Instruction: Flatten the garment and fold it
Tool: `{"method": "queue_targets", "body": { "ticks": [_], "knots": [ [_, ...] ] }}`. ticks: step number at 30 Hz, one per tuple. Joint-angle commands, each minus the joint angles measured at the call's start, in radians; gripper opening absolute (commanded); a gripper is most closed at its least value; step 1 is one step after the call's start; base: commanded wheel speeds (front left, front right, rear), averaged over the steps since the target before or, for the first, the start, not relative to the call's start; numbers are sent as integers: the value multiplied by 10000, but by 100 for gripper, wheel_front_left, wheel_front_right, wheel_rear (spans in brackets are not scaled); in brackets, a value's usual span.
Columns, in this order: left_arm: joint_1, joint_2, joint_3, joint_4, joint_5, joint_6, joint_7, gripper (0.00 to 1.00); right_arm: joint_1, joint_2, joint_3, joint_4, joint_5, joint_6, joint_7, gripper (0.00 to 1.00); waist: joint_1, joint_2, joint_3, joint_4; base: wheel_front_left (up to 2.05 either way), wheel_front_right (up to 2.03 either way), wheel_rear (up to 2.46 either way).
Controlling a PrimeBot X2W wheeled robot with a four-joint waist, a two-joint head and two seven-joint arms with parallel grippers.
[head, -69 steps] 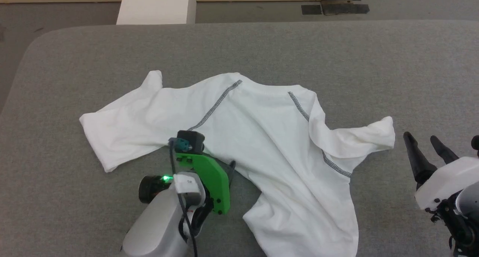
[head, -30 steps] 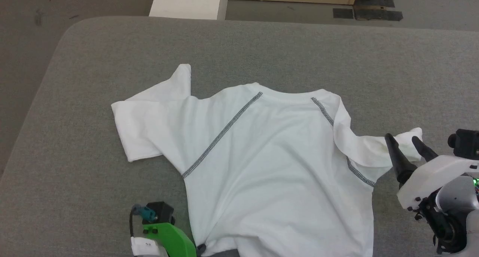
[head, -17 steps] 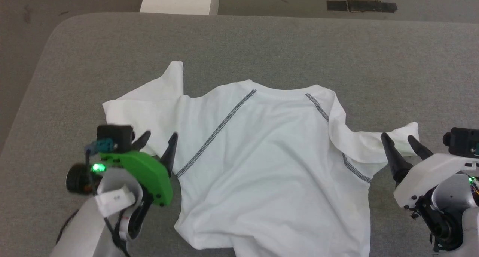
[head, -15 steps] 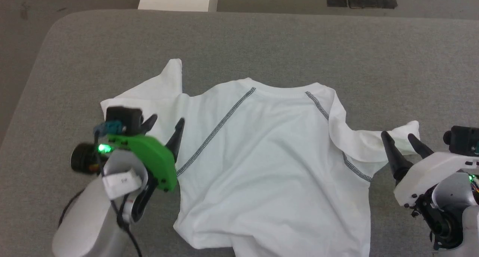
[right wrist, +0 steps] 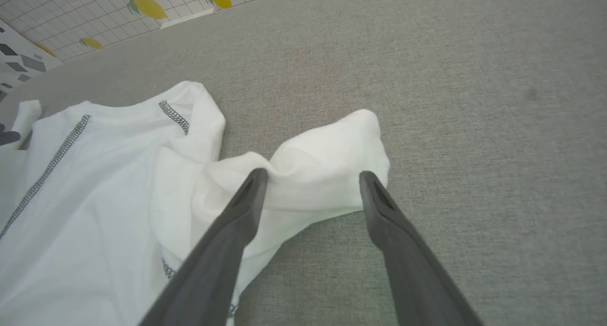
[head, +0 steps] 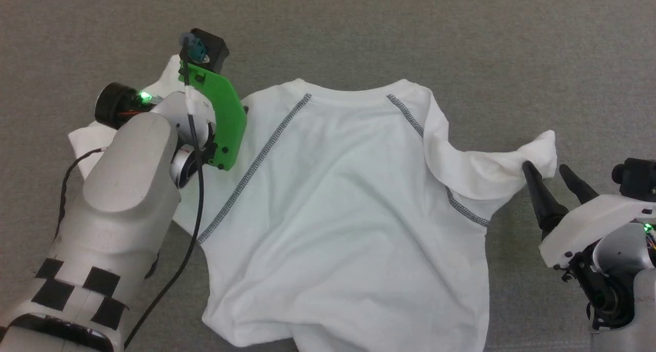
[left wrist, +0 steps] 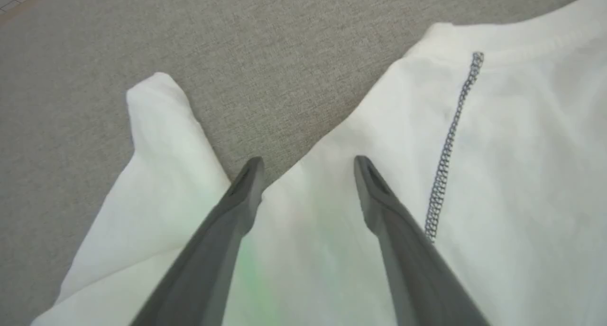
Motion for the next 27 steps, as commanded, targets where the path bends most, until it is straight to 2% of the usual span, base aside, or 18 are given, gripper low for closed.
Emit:
{"method": "queue_targets", "body": {
  "ticks": [1, 8, 9, 10, 11, 15, 22, 27],
  "knots": [
    [-224, 31, -144, 353, 152, -43, 382, 100, -84, 5, -42, 49, 61, -11, -120, 100, -1, 0, 556, -594, 0, 0, 0],
    [-249, -61, -471, 1509, 23, 48, 2023, 100, -108, 5, -136, 178, 145, -11, -357, 100, -1, 0, 675, -803, 0, 0, 0],
    [-185, -111, -518, 1580, -39, 33, 2210, 92, -114, 5, -155, 187, 153, -11, -377, 100, -1, 0, 679, -792, 0, 0, 0],
    [-128, -156, -550, 1609, -101, 13, 2326, 30, -118, 5, -170, 196, 153, -11, -391, 100, -1, 0, 679, -774, 0, 0, 0],
    [-53, -213, -582, 1648, -200, -16, 2481, 0, -124, 5, -195, 205, 149, -11, -405, 100, -1, 0, 679, -735, 0, 0, 0],
    [116, -331, -567, 1551, -523, -91, 2539, 0, -204, 5, -177, 161, 54, -11, -430, 100, -1, 0, 658, -544, 0, 0, 0],
    [296, -392, 194, 1149, -1126, 43, 986, 0, -467, 5, 186, -222, -240, -11, -262, 100, -1, 0, 416, -118, 0, 0, 0],
    [539, -391, 852, 616, -1859, -40, 130, 0, -945, -58, 881, -682, -476, -11, 500, 100, -1, 0, 354, 95, 0, 0, 0]
  ]
}}
